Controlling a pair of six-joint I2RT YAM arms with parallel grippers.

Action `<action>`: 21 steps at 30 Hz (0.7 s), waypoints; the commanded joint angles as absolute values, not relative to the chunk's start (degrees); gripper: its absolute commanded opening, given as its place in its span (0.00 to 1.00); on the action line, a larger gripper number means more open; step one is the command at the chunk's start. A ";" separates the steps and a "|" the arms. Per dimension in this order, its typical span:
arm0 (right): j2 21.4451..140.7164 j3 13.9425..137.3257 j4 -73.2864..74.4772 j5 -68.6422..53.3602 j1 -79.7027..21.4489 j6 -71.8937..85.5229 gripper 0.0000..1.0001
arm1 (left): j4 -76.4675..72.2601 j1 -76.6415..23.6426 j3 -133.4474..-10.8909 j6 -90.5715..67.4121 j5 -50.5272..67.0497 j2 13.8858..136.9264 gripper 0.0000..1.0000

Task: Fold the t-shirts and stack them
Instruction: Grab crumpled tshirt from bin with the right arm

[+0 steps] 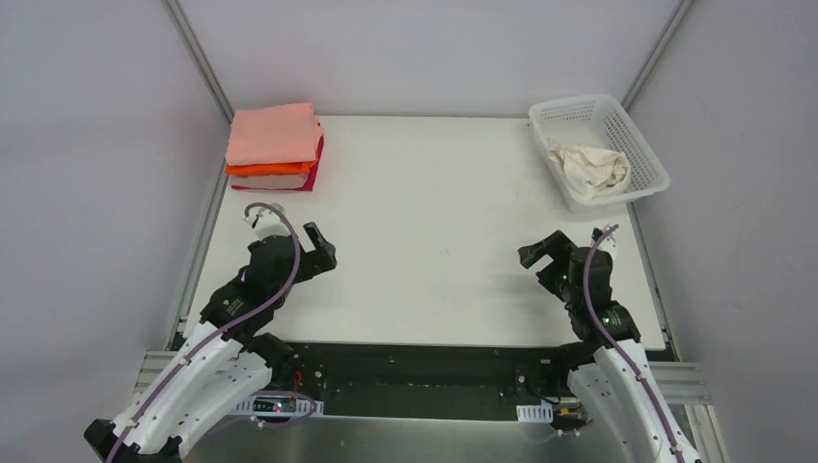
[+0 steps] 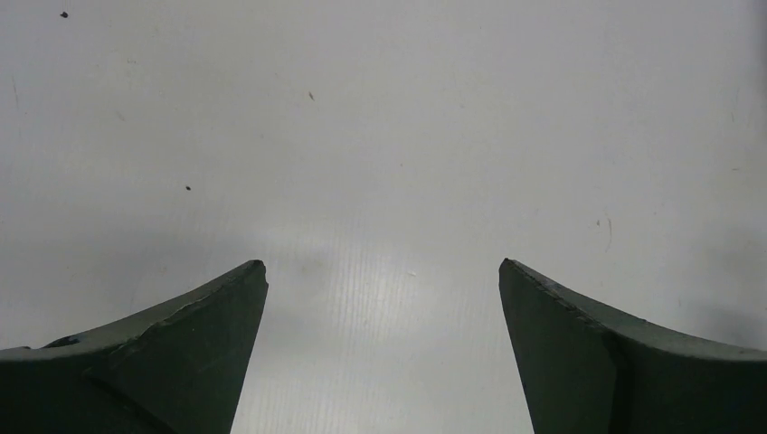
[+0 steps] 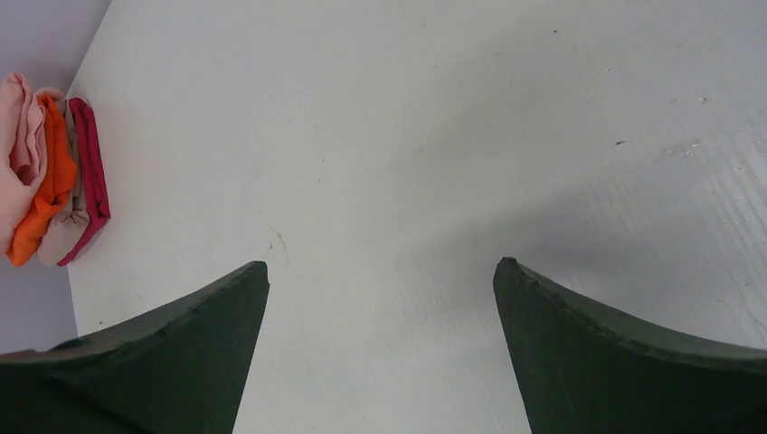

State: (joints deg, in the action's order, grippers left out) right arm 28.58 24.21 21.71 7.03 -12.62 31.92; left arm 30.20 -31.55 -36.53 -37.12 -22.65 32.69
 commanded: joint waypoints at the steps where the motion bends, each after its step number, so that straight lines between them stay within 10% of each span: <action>1: 29.81 27.48 18.37 7.54 -12.40 33.08 0.99 | 26.48 -31.74 -35.17 -35.33 -22.67 32.04 1.00; 21: 92.58 90.30 31.91 12.45 4.42 23.31 0.99 | 13.04 -31.74 -33.52 -33.24 -19.07 41.34 1.00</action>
